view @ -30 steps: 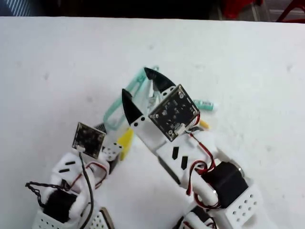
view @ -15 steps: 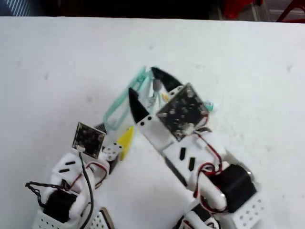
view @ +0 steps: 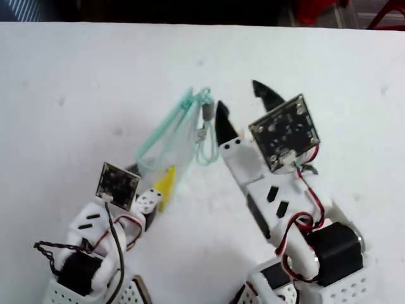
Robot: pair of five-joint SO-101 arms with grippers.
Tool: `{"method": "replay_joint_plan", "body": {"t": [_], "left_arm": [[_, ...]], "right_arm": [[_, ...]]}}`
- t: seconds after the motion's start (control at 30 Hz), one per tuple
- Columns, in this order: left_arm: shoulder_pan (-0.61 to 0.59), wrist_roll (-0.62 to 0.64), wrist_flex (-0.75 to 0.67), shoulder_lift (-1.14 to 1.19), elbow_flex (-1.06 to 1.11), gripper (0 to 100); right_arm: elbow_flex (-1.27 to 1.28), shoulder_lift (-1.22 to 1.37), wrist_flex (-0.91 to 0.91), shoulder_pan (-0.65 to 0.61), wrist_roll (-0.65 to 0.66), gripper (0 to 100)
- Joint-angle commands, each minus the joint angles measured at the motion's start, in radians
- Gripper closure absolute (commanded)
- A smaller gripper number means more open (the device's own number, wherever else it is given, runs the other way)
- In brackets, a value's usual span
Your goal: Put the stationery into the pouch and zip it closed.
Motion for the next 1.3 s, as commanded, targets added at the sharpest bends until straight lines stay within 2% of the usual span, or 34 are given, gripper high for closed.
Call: {"method": "replay_joint_plan", "body": {"t": [0.0, 0.27, 0.43, 0.53, 0.6, 0.8, 1.0, 1.07, 1.17, 1.27], "left_arm": [[-0.002, -0.009, -0.023, 0.005, -0.008, 90], [-0.001, -0.071, -0.021, 0.005, -0.008, 95], [-0.005, -0.071, -0.023, 0.005, -0.012, 98], [-0.007, -0.071, -0.021, 0.005, -0.017, 98], [-0.008, -0.071, 0.002, 0.005, -0.044, 98], [-0.101, -0.064, 0.18, 0.005, -0.23, 98], [-0.117, -0.064, 0.181, 0.005, -0.232, 98], [-0.119, -0.064, 0.181, 0.005, -0.232, 98], [-0.137, -0.064, 0.181, 0.005, -0.232, 98], [-0.143, -0.064, 0.175, 0.005, -0.218, 98]], "right_arm": [[-0.038, 0.084, -0.031, 0.11, 0.011, 80.9], [-0.048, 0.444, -0.01, 0.259, 0.011, 80.9], [-0.064, 0.476, 0.051, 0.259, 0.025, 80.9], [-0.06, 0.467, 0.053, 0.237, 0.12, 81.4], [-0.058, 0.476, 0.058, 0.232, 0.163, 84.1], [0.025, 0.541, 0.027, 0.239, 0.173, 98.5], [0.044, 0.645, -0.021, 0.239, 0.172, 84.8], [0.043, 0.688, -0.022, 0.236, 0.176, 87.1], [0.049, 0.766, -0.061, 0.232, 0.232, 99.1], [0.046, 0.871, -0.07, 0.24, 0.25, 90.0]]}}
